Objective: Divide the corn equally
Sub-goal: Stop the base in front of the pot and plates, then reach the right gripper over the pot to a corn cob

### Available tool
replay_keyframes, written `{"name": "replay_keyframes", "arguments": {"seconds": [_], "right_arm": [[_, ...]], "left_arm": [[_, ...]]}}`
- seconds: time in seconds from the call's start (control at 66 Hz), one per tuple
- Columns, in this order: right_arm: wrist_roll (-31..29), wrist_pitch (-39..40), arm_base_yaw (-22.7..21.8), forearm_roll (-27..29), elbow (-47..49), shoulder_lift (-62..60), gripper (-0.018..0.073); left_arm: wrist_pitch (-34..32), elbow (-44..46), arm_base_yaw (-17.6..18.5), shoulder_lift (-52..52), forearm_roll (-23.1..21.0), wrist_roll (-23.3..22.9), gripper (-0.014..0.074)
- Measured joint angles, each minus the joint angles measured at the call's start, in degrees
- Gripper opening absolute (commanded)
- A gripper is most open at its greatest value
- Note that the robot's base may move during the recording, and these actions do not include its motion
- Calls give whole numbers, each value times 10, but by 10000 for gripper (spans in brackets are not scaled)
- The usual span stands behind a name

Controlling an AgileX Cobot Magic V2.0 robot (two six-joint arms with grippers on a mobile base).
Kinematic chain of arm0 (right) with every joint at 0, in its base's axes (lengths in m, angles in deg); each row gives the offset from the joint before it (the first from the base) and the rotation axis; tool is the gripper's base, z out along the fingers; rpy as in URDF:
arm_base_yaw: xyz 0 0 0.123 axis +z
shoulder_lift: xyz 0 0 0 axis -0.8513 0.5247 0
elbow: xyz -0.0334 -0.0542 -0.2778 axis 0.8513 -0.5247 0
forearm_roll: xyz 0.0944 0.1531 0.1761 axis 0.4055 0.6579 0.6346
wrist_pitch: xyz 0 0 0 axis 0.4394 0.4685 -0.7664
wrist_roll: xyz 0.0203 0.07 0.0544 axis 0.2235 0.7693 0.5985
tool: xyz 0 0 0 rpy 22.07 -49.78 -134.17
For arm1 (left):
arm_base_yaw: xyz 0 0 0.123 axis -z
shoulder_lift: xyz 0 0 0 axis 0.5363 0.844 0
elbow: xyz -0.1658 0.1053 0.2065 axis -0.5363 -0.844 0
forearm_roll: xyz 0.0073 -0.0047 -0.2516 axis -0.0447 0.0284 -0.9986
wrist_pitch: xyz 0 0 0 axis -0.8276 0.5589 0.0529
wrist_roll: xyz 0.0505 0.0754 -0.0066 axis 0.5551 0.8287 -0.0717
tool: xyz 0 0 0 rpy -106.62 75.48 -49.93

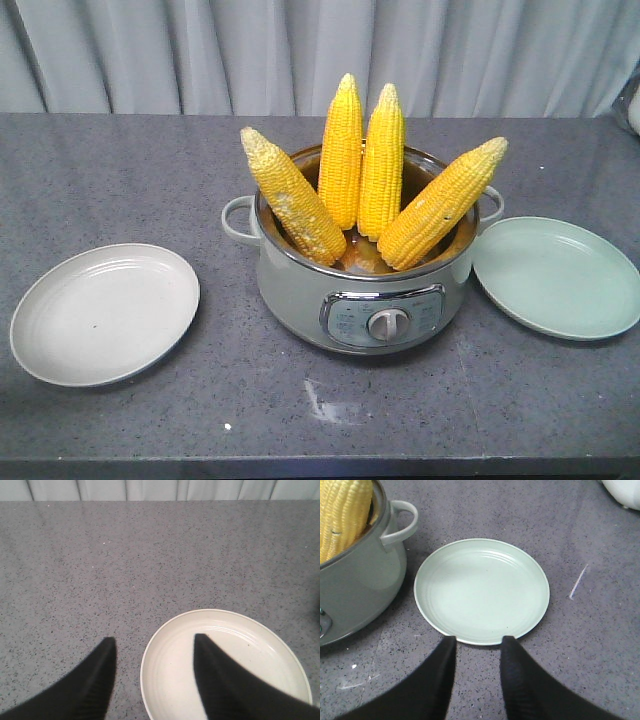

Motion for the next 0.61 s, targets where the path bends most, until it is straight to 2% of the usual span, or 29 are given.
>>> {"name": "replay_keyframes", "arguments": {"seconds": [0.106, 0.197, 0.318, 0.439, 0.606], "right_arm": [[-1, -4, 0, 5, 0, 0, 636], [-7, -7, 0, 14, 0, 0, 706], [-38, -7, 0, 36, 0, 3, 699], [-99, -1, 5, 92, 0, 25, 669], [-186, 14, 44, 154, 7, 82, 634]], "left_arm": [[10, 0, 0, 0, -1, 6, 682], [26, 0, 11, 0, -2, 26, 705], [29, 0, 48, 0, -5, 61, 690], [31, 0, 99, 0, -25, 113, 668], [36, 0, 169, 0, -70, 183, 649]]}}
